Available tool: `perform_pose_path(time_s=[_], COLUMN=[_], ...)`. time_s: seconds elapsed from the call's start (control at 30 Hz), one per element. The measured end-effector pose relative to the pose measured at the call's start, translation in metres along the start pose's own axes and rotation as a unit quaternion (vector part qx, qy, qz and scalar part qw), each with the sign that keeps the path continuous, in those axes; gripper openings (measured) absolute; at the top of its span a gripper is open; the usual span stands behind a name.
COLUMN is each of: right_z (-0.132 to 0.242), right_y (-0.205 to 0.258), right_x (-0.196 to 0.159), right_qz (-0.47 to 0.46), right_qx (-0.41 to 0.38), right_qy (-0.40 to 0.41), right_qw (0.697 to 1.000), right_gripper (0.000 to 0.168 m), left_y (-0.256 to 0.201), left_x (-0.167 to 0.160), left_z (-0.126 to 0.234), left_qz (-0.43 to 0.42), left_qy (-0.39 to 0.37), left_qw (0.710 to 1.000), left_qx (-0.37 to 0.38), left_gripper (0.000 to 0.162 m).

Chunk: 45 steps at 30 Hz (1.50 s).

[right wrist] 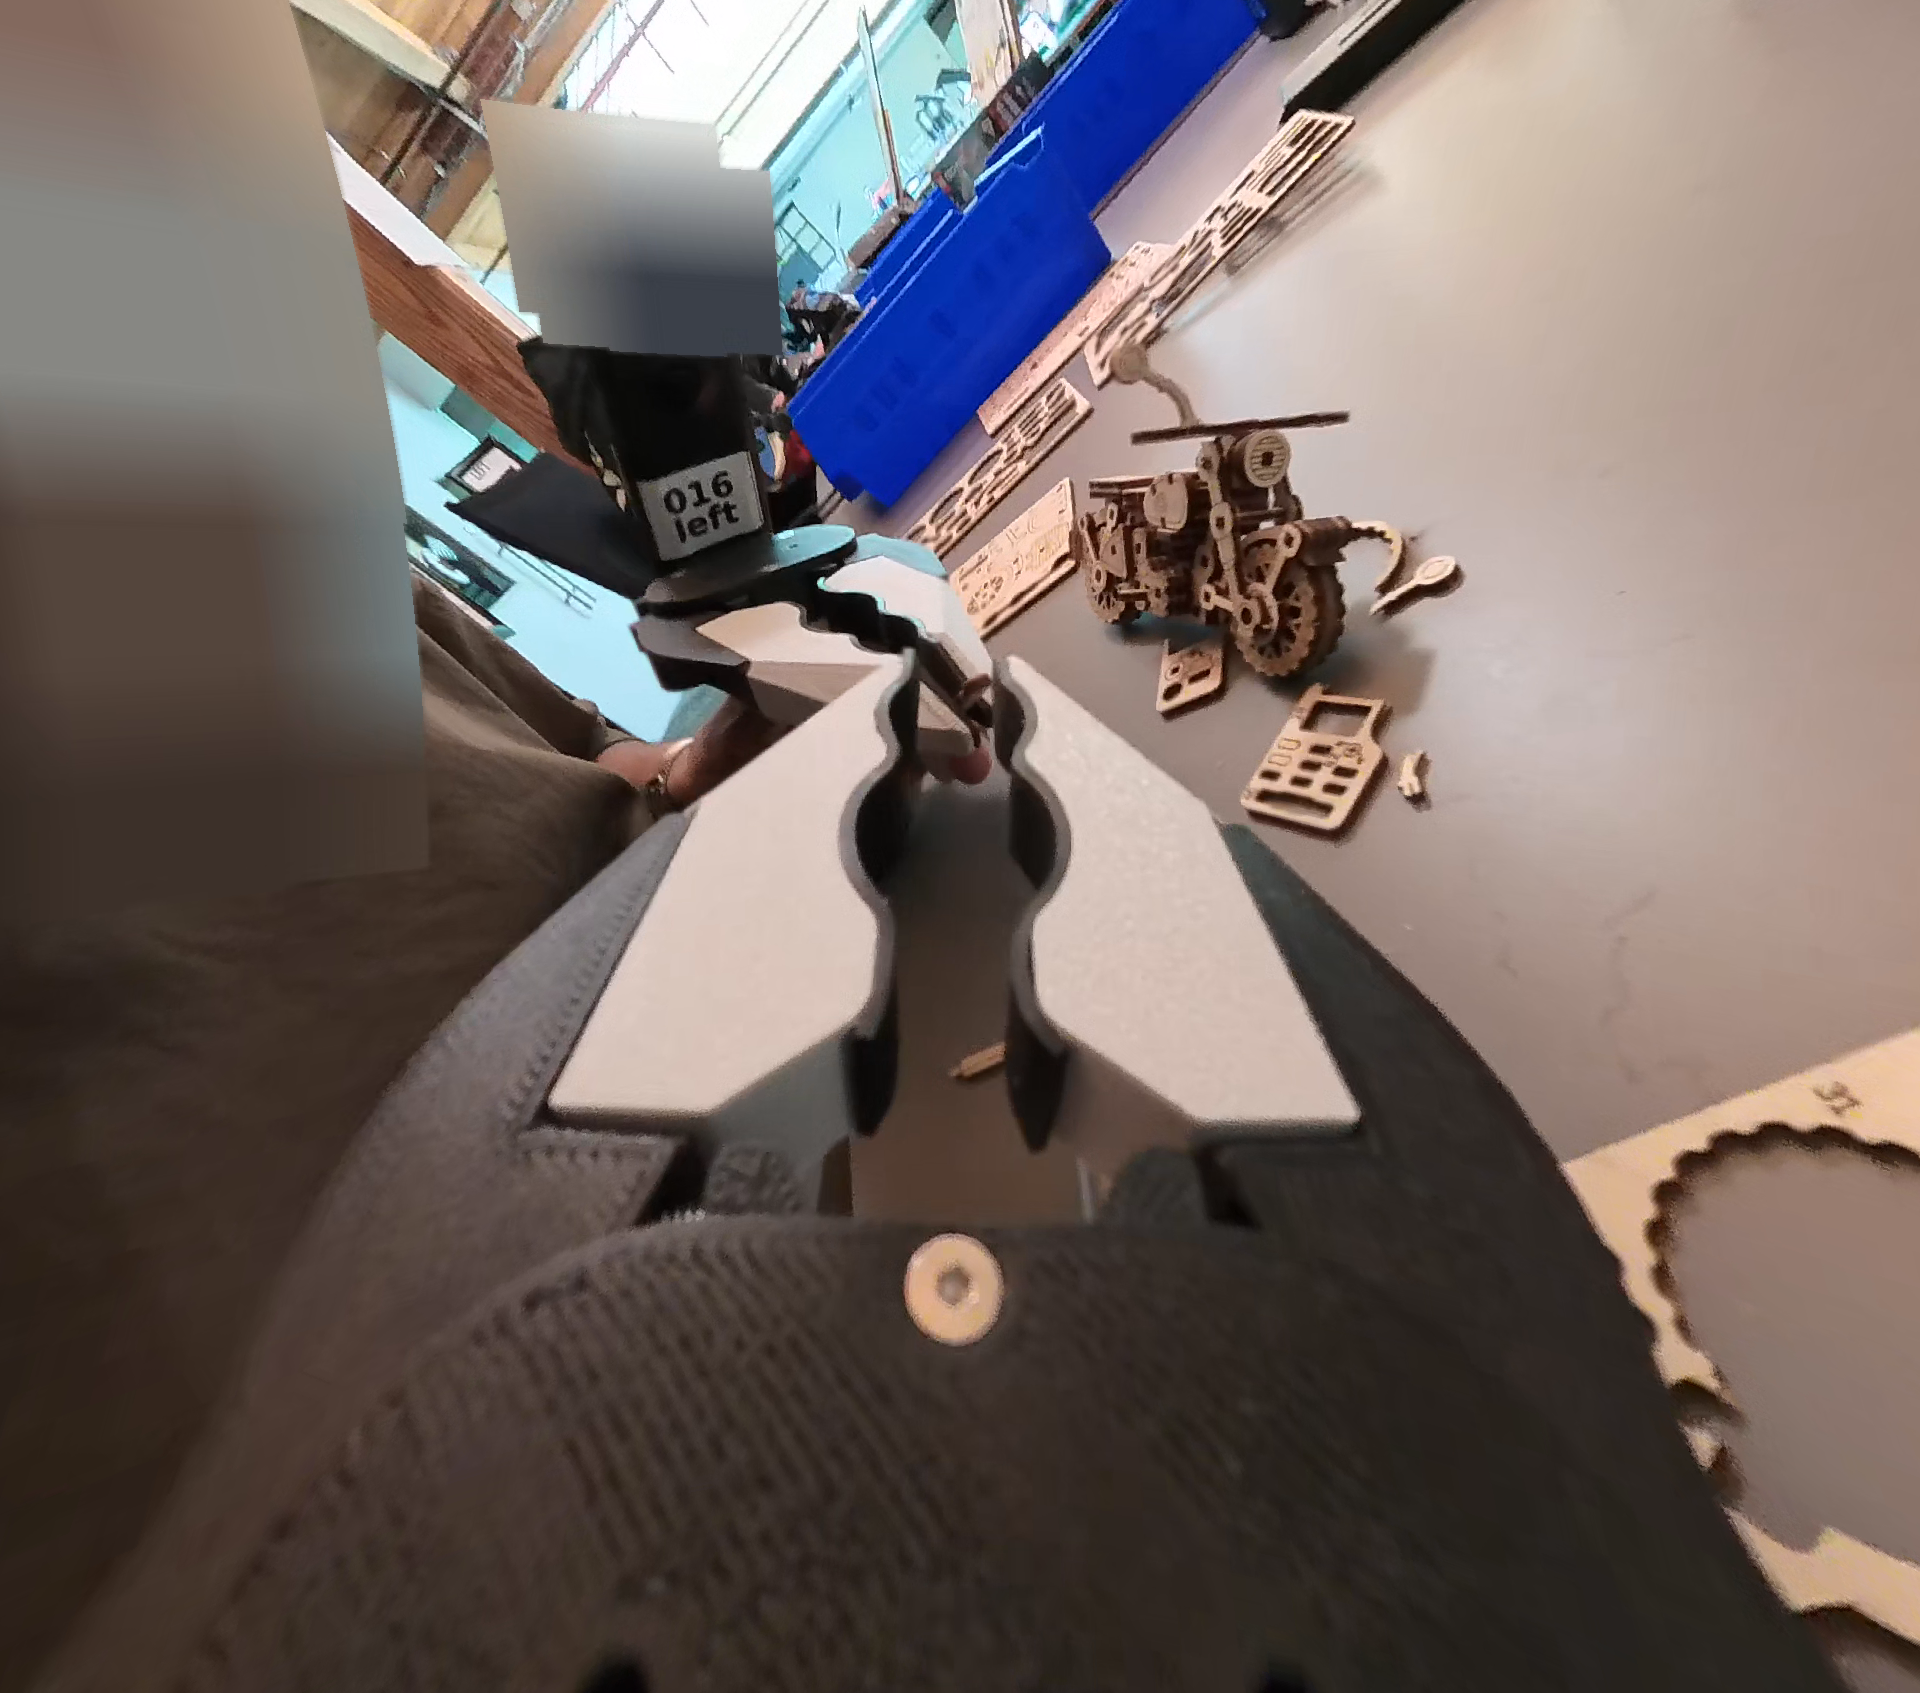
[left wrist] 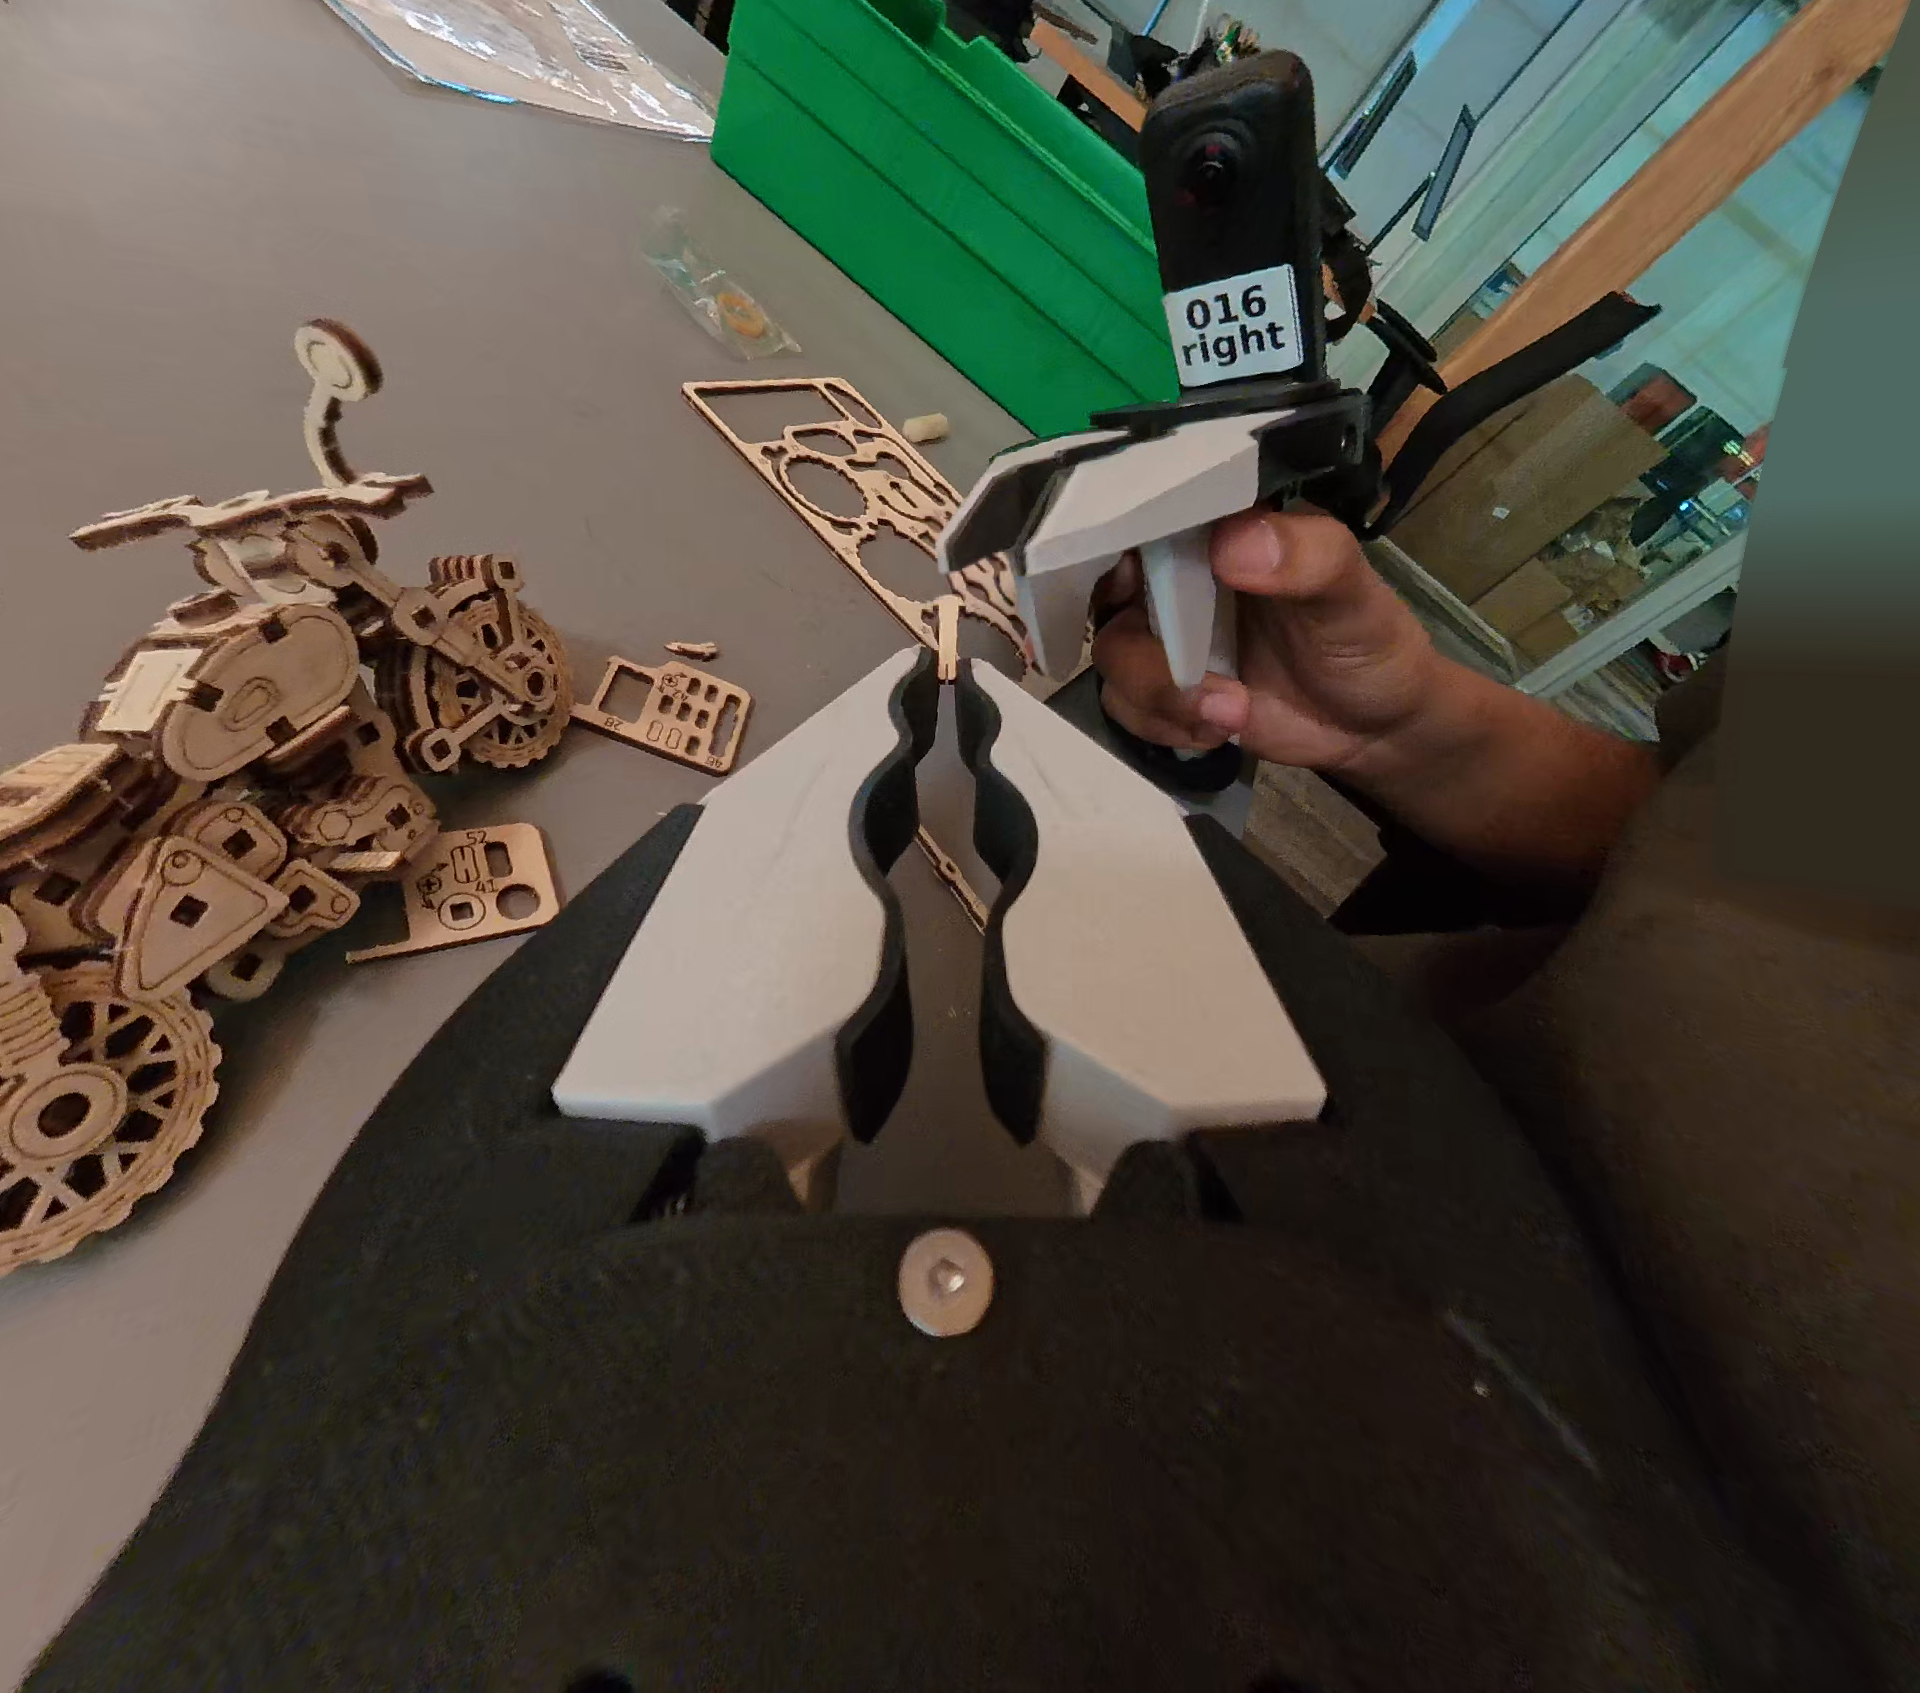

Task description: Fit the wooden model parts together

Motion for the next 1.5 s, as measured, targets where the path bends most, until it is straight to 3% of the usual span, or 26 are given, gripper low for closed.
perform_pose_path(time_s=[0.1,0.27,0.43,0.6,0.77,0.9,1.2,1.5], right_z=[0.002,-0.007,0.002,0.002,-0.004,-0.003,-0.001,-0.002], right_y=[-0.003,-0.002,-0.003,0.0,0.004,0.005,-0.001,-0.002], right_x=[0.001,-0.008,0.0,0.0,-0.006,-0.006,-0.006,-0.009], right_qz=[-0.017,-0.004,0.028,0.02,0.004,-0.025,-0.044,-0.074], right_qx=[-0.003,-0.031,-0.077,-0.055,-0.023,0.012,-0.003,0.023], right_qy=[-0.011,0.037,0.003,-0.008,0.023,0.018,0.014,0.019], right_qw=[1.0,0.999,0.997,0.998,0.999,0.999,0.999,0.997], right_gripper=[0.011,0.009,0.01,0.01,0.0,0.003,0.01,0.003], left_y=[0.0,0.001,0.01,0.012,0.0,-0.004,-0.007,-0.007], left_x=[-0.001,-0.001,0.004,0.003,0.0,-0.001,-0.002,-0.001], left_z=[-0.001,-0.002,0.004,0.003,-0.001,-0.002,-0.002,-0.002], left_qz=[0.003,0.013,0.025,0.039,0.002,-0.015,-0.03,-0.027], left_qy=[0.003,0.005,-0.026,-0.02,0.0,0.005,0.006,0.001], left_qw=[1.0,1.0,0.999,0.999,1.0,1.0,1.0,1.0], left_qx=[-0.002,-0.005,0.023,0.014,-0.001,-0.002,0.0,-0.009], left_gripper=[0.0,0.0,0.0,0.0,0.0,0.0,0.0,0.0])
Point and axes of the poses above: each gripper's, where its closed fingertips meet, z back along the fingers, x out of its top, y = z × x across the jaws, the point moved 8 cm from there along z, back along the fingers, and after that the axes turned 1 degree about x, right-handed, at the moved point
